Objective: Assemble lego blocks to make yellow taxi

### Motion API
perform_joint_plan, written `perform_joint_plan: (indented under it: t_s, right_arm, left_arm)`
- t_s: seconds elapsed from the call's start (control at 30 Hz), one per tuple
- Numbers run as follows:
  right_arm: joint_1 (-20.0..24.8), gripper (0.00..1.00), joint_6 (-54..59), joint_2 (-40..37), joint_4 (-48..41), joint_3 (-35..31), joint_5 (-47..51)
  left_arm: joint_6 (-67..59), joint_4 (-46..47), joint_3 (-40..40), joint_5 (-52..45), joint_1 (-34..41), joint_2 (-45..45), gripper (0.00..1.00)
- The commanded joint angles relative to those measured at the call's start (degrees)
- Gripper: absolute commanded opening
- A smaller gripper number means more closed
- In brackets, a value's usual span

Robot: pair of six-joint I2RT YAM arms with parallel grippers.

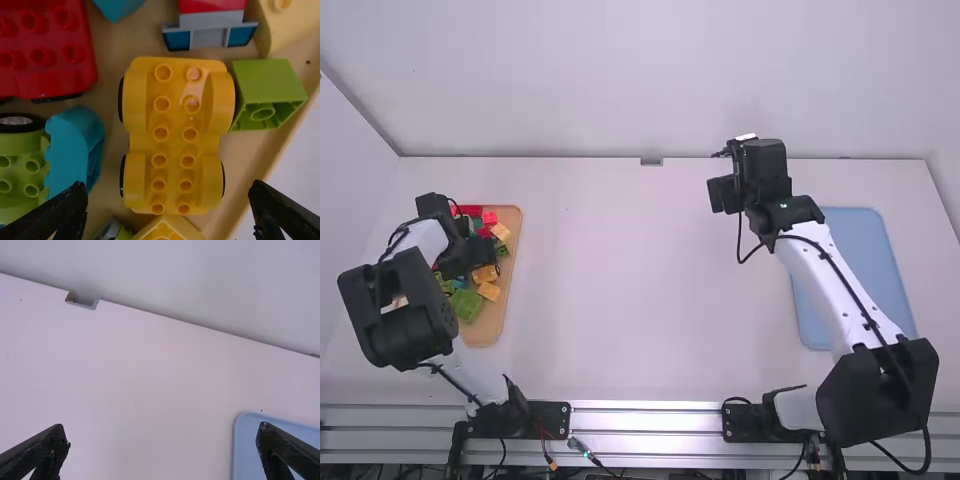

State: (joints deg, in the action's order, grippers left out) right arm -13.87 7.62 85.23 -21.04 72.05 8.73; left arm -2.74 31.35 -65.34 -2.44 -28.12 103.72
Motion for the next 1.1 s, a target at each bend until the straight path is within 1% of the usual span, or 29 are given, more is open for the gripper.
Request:
perform_joint_plan:
  t_s: [0.0, 0.17, 0.33, 0.53, 0.73, 0.9, 1.03, 1.07]
  right_arm:
    - [0.0, 0.99, -0.1, 0.6, 0.0, 2.1, 0.3]
    - [-0.2, 0.99, -0.1, 0.6, 0.1, 2.2, 0.3]
    - [0.0, 0.99, -0.1, 0.6, 1.1, 2.2, 0.3]
    - [-0.1, 0.99, -0.3, 0.6, 1.6, 2.3, 0.3]
    - [-1.1, 0.99, -0.1, 0.6, 1.7, 2.3, 0.3]
    - [-1.2, 0.99, 1.4, 0.6, 1.5, 2.3, 0.3]
    - [-1.1, 0.99, 1.4, 0.6, 1.2, 2.3, 0.3]
    - [-1.1, 0.99, 1.4, 0.6, 1.2, 2.3, 0.3]
  left_arm:
    - [0.4, -0.8, 2.2, -1.6, 0.8, 0.6, 0.81]
    - [0.4, -3.3, 4.5, -0.5, 0.8, 0.6, 0.80]
    - [0.3, -5.4, 6.4, 0.8, 0.3, 0.6, 0.75]
    - [0.0, -9.5, 8.7, 1.8, 0.7, 0.6, 0.75]
    - [0.0, -13.1, 11.1, 1.9, 0.7, 0.6, 0.73]
    - [0.0, -13.6, 11.3, 1.8, 0.8, 0.7, 0.69]
    - [0.0, -14.9, 11.9, 1.9, 0.7, 1.3, 0.62]
    - [0.0, -15.2, 12.1, 1.8, 0.7, 1.3, 0.62]
